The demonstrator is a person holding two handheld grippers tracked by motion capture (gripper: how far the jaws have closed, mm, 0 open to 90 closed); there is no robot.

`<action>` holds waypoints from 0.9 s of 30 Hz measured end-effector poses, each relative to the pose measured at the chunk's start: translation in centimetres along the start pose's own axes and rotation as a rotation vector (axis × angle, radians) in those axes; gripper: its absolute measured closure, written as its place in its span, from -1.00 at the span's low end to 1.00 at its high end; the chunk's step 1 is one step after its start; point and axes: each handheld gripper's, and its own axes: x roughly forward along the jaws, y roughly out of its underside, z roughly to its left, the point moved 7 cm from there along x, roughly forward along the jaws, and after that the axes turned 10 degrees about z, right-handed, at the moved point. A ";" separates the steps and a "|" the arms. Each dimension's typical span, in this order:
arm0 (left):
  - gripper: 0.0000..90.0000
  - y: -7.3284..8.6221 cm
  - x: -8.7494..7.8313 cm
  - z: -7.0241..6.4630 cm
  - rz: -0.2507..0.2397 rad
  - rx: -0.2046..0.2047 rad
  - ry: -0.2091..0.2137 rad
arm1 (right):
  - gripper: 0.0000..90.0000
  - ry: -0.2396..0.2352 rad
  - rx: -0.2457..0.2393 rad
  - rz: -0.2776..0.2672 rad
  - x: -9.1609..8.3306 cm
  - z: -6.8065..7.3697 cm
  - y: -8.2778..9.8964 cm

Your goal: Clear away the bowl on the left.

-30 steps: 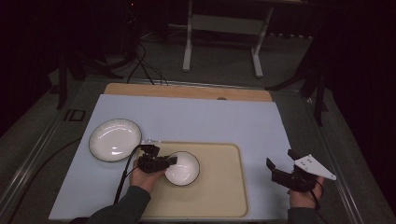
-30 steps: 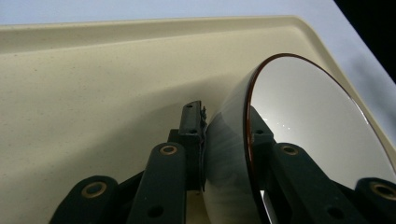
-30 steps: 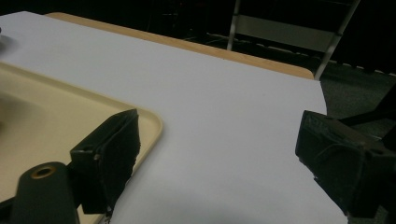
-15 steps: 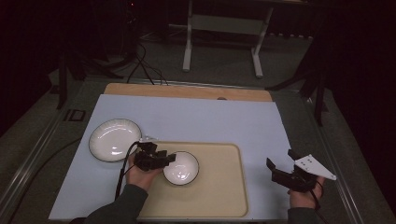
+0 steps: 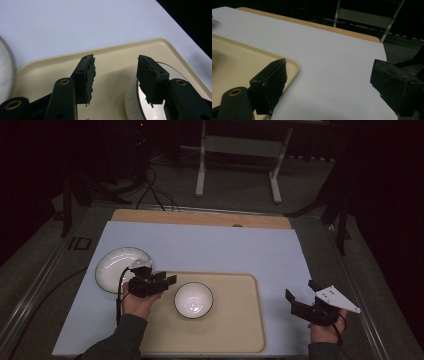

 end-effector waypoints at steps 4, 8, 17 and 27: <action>0.09 -0.5 -1.4 1.1 -0.048 -0.025 -0.007 | -0.70 0.000 -0.001 0.000 0.0 0.0 0.0; 0.09 -0.8 -2.8 2.2 -0.086 -0.048 -0.016 | -0.70 0.000 -0.001 -0.001 0.0 0.0 0.0; 0.07 -1.4 -5.6 4.4 -0.155 0.000 -0.148 | -0.70 0.000 -0.003 -0.001 0.0 0.0 0.0; 0.02 -1.2 -7.7 6.9 -0.163 0.099 -0.336 | -0.70 -0.001 0.000 0.000 0.0 0.0 0.0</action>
